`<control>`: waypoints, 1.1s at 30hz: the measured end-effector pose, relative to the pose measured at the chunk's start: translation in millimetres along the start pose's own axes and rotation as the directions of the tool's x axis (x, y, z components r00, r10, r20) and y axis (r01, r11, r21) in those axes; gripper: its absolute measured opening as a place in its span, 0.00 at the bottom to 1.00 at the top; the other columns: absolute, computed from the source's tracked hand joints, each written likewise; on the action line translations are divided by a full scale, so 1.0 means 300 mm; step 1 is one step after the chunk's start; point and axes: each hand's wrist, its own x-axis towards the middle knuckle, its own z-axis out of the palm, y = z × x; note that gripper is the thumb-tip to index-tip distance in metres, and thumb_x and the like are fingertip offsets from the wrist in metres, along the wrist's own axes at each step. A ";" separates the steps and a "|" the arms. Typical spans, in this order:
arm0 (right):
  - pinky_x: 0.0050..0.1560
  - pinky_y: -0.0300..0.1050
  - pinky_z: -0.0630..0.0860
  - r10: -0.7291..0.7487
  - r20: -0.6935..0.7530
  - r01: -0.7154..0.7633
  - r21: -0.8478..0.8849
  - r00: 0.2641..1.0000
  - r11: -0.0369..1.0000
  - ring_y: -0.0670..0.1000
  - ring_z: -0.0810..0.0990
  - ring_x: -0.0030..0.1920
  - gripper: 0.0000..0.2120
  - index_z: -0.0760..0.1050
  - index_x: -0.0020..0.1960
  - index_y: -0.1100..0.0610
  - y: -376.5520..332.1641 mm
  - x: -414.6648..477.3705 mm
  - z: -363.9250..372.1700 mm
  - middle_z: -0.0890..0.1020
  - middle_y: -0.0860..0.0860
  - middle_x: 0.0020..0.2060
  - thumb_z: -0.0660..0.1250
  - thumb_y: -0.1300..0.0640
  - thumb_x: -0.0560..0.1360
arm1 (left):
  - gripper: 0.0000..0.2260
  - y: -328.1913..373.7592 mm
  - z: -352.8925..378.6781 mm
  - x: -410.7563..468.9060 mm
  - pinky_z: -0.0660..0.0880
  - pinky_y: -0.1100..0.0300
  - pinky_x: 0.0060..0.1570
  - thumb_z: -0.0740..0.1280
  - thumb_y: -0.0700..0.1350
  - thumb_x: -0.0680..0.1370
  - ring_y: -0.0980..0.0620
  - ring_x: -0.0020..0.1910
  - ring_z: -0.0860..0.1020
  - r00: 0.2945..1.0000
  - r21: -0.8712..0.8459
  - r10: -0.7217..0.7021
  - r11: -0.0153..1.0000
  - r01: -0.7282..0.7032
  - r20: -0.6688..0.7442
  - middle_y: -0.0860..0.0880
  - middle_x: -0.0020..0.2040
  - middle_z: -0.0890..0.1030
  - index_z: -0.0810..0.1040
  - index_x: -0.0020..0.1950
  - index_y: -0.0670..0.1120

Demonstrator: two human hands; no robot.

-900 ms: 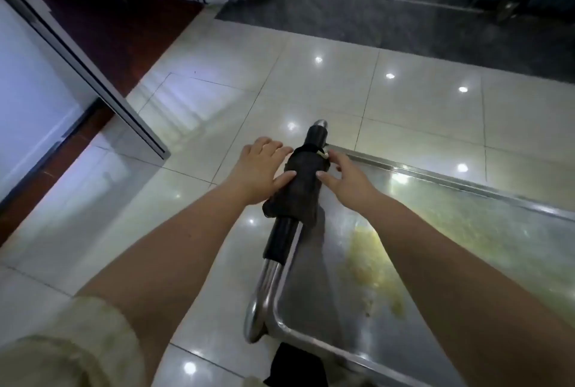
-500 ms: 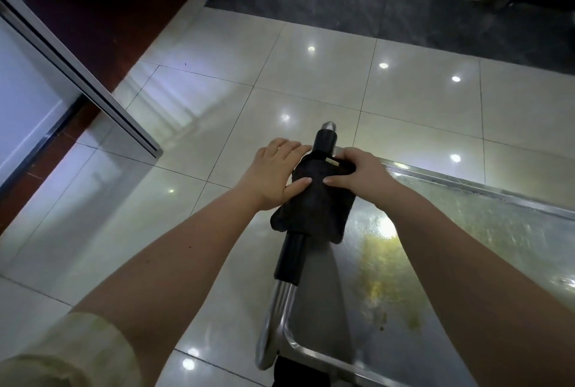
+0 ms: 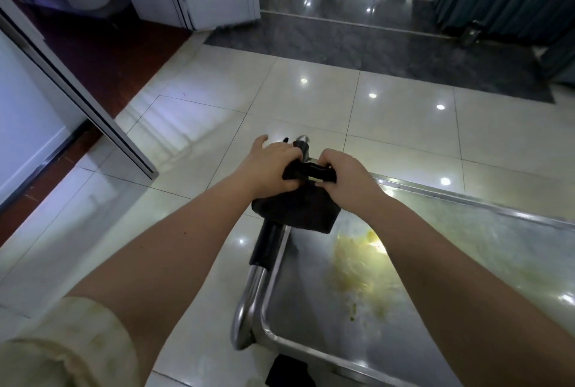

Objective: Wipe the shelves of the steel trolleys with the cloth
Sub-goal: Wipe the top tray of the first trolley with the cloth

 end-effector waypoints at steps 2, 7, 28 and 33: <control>0.42 0.46 0.66 -0.036 -0.071 0.035 -0.020 0.997 0.999 0.54 0.71 0.45 0.14 0.68 0.45 0.53 0.018 -0.074 -0.045 0.73 0.49 0.43 0.66 0.70 0.70 | 0.14 0.081 -0.029 -0.019 0.50 0.42 0.73 0.69 0.57 0.74 0.49 0.56 0.75 0.998 0.059 0.021 0.998 -0.017 -0.065 0.55 0.46 0.75 0.72 0.52 0.51; 0.46 0.44 0.68 -0.007 -0.163 -0.007 -0.083 0.987 0.996 0.52 0.71 0.48 0.21 0.72 0.57 0.52 0.134 -0.291 -0.194 0.71 0.50 0.48 0.61 0.72 0.70 | 0.17 0.360 -0.044 -0.046 0.50 0.45 0.70 0.64 0.60 0.77 0.46 0.59 0.73 0.983 0.302 0.084 0.953 -0.031 -0.164 0.50 0.53 0.78 0.74 0.59 0.50; 0.43 0.42 0.68 0.480 -0.377 -0.464 0.139 0.792 0.875 0.49 0.75 0.46 0.16 0.77 0.51 0.50 0.961 -1.802 -0.653 0.77 0.44 0.43 0.62 0.67 0.71 | 0.12 1.892 0.622 -0.152 0.71 0.50 0.53 0.66 0.48 0.80 0.44 0.51 0.75 0.973 -0.394 0.222 0.901 -0.182 0.059 0.44 0.54 0.75 0.74 0.62 0.44; 0.44 0.36 0.71 0.616 -0.433 -0.525 0.322 0.658 0.788 0.41 0.76 0.44 0.12 0.76 0.46 0.47 1.077 -1.939 -0.638 0.78 0.41 0.42 0.62 0.64 0.73 | 0.07 2.012 0.791 -0.168 0.72 0.66 0.46 0.69 0.44 0.79 0.50 0.50 0.78 0.946 -0.602 0.193 0.798 0.002 0.259 0.52 0.48 0.79 0.78 0.57 0.49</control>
